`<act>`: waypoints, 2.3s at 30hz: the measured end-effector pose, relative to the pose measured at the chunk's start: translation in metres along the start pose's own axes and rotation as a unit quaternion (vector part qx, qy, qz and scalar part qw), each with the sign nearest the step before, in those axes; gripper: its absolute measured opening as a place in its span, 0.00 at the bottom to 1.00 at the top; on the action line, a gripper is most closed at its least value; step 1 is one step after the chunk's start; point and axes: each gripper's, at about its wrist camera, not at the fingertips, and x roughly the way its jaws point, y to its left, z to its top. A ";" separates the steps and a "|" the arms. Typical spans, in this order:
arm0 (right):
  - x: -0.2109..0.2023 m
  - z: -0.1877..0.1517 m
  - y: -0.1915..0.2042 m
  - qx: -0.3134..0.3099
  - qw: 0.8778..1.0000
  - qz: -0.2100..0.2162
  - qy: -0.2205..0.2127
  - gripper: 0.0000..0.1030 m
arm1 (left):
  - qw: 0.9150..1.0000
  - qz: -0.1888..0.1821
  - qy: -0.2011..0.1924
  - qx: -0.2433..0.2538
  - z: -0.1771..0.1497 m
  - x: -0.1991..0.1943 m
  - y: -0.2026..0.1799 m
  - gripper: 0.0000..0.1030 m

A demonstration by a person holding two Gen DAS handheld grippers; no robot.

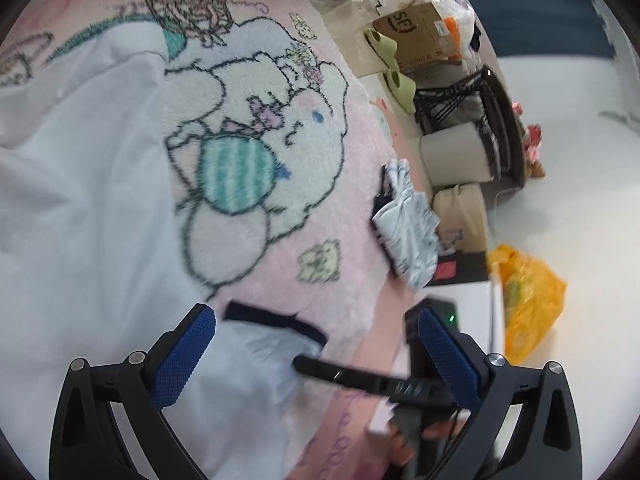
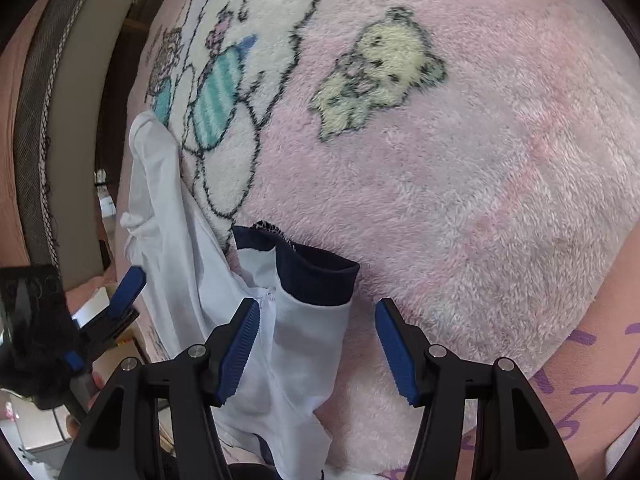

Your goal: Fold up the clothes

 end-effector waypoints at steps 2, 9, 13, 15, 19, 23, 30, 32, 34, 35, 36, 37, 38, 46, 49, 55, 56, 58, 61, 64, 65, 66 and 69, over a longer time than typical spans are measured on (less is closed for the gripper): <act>-0.001 -0.002 -0.005 0.001 1.000 0.012 -0.005 0.58 | 0.999 -0.048 -0.006 -0.025 0.007 0.005 0.004 1.00; 0.007 -0.009 -0.001 -0.023 0.999 0.031 -0.020 0.58 | 0.999 -0.030 0.024 0.000 0.018 0.018 0.015 1.00; 0.020 -0.001 0.006 -0.025 0.998 0.041 -0.030 0.63 | 0.993 0.095 0.045 0.053 0.018 0.023 0.025 1.00; 0.028 0.006 0.012 -0.022 0.998 0.050 -0.037 0.67 | 0.992 0.098 0.052 0.061 0.018 0.024 0.029 1.00; 0.027 0.003 0.012 -0.022 0.997 0.053 -0.046 0.67 | 0.992 0.087 0.056 0.072 0.016 0.021 0.024 1.00; 0.024 0.000 0.008 -0.013 0.996 0.063 -0.056 0.64 | 0.985 0.104 0.071 0.118 0.010 0.023 0.003 1.00; 0.030 0.003 -0.003 0.000 0.995 0.051 -0.085 0.07 | 0.970 0.100 0.145 0.167 0.003 0.056 -0.006 1.00; 0.029 0.003 -0.010 0.006 0.994 0.068 -0.088 0.05 | 0.972 0.097 0.154 0.151 0.005 0.064 0.004 1.00; 0.020 -0.003 -0.017 0.005 0.992 0.077 -0.098 0.04 | 0.971 0.099 0.158 0.149 0.005 0.065 0.009 0.99; 0.016 -0.008 -0.020 0.003 0.991 0.080 -0.103 0.04 | 0.971 0.100 0.160 0.149 0.005 0.065 0.011 0.95; 0.012 -0.012 -0.022 0.000 0.991 0.082 -0.107 0.04 | 0.970 0.099 0.161 0.151 0.005 0.064 0.011 0.92; 0.008 -0.016 -0.023 -0.001 0.990 0.083 -0.110 0.04 | 0.970 0.100 0.162 0.151 0.006 0.063 0.012 0.79; 0.008 -0.018 -0.024 0.002 0.990 0.088 -0.111 0.04 | 0.970 0.109 0.161 0.148 0.006 0.063 0.014 0.60; 0.012 -0.019 -0.040 0.029 0.984 0.137 -0.111 0.04 | 0.955 0.109 0.229 0.154 0.000 0.072 0.013 0.55; 0.011 -0.016 -0.040 0.018 0.982 0.144 -0.118 0.04 | 0.943 0.118 0.261 0.171 -0.006 0.081 0.010 0.55; 0.010 -0.014 -0.038 0.014 0.982 0.146 -0.119 0.04 | 0.950 0.098 0.266 0.135 -0.001 0.091 0.024 0.55; 0.008 -0.014 -0.039 0.014 0.982 0.148 -0.118 0.04 | 0.952 0.091 0.263 0.128 0.000 0.091 0.027 0.55; 0.007 -0.014 -0.041 0.015 0.981 0.151 -0.117 0.04 | 0.954 0.092 0.255 0.125 0.001 0.086 0.028 0.54; 0.011 -0.011 -0.040 0.021 0.981 0.152 -0.117 0.04 | 0.957 0.104 0.240 0.125 -0.001 0.080 0.030 0.16; 0.013 -0.011 -0.040 0.025 0.981 0.149 -0.119 0.04 | 0.953 0.122 0.239 0.143 -0.009 0.086 0.027 0.10; 0.013 -0.011 -0.040 0.025 0.981 0.148 -0.119 0.04 | 0.952 0.124 0.237 0.148 -0.012 0.087 0.026 0.09; 0.013 -0.011 -0.041 0.026 0.982 0.148 -0.119 0.04 | 0.952 0.121 0.236 0.152 -0.013 0.088 0.023 0.08; 0.014 -0.011 -0.039 0.020 0.983 0.137 -0.120 0.04 | 0.953 0.113 0.228 0.164 -0.010 0.087 0.012 0.06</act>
